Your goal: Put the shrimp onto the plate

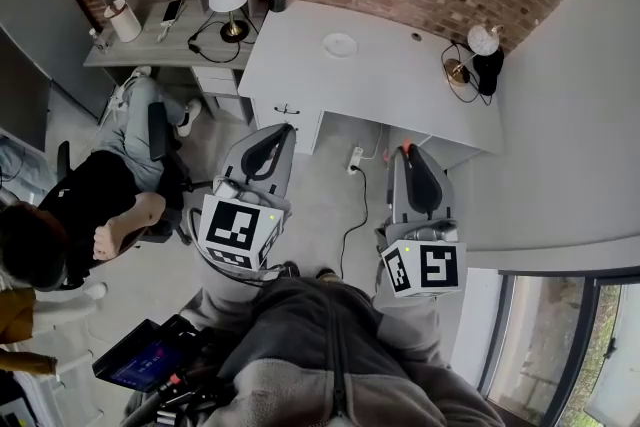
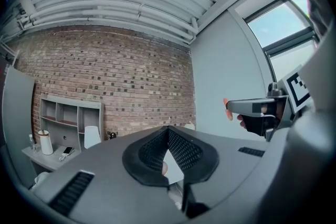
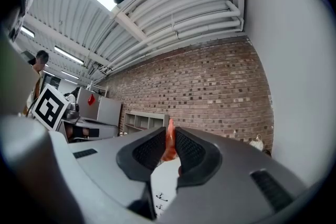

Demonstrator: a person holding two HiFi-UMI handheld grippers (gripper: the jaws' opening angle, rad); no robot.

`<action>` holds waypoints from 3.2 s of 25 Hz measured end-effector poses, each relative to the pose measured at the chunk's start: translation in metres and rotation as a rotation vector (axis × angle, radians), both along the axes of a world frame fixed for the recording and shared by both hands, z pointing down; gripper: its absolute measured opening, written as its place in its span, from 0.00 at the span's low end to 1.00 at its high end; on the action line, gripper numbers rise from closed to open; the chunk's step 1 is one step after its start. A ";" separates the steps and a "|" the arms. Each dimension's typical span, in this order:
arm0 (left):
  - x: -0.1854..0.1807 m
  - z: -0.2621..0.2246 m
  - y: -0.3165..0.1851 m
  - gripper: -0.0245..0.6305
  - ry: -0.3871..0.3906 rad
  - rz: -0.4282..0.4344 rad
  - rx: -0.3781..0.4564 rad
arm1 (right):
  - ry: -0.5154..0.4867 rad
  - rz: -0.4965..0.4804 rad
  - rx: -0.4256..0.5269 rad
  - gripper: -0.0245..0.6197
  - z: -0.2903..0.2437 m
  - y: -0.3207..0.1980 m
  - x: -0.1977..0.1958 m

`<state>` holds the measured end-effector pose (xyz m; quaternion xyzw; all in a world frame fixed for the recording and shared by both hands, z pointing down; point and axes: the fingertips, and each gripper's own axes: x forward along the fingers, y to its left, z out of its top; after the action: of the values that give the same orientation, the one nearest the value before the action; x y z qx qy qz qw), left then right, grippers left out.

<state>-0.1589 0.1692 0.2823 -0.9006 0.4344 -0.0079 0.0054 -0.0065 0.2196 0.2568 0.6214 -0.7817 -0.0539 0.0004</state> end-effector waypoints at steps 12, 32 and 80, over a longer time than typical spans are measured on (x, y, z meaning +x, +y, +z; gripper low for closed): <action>0.001 0.001 -0.001 0.04 0.008 -0.002 -0.002 | -0.014 -0.021 0.009 0.13 -0.005 -0.001 -0.003; 0.034 0.026 -0.097 0.04 0.003 -0.033 -0.060 | -0.031 -0.039 -0.034 0.13 0.015 -0.090 0.030; 0.215 0.013 -0.319 0.04 -0.116 -0.024 -0.050 | -0.113 -0.105 -0.053 0.13 0.023 -0.309 0.191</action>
<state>0.0559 -0.1494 0.2948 -0.8933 0.4437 -0.0709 0.0079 0.1843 -0.0892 0.2795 0.5812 -0.8132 0.0022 -0.0303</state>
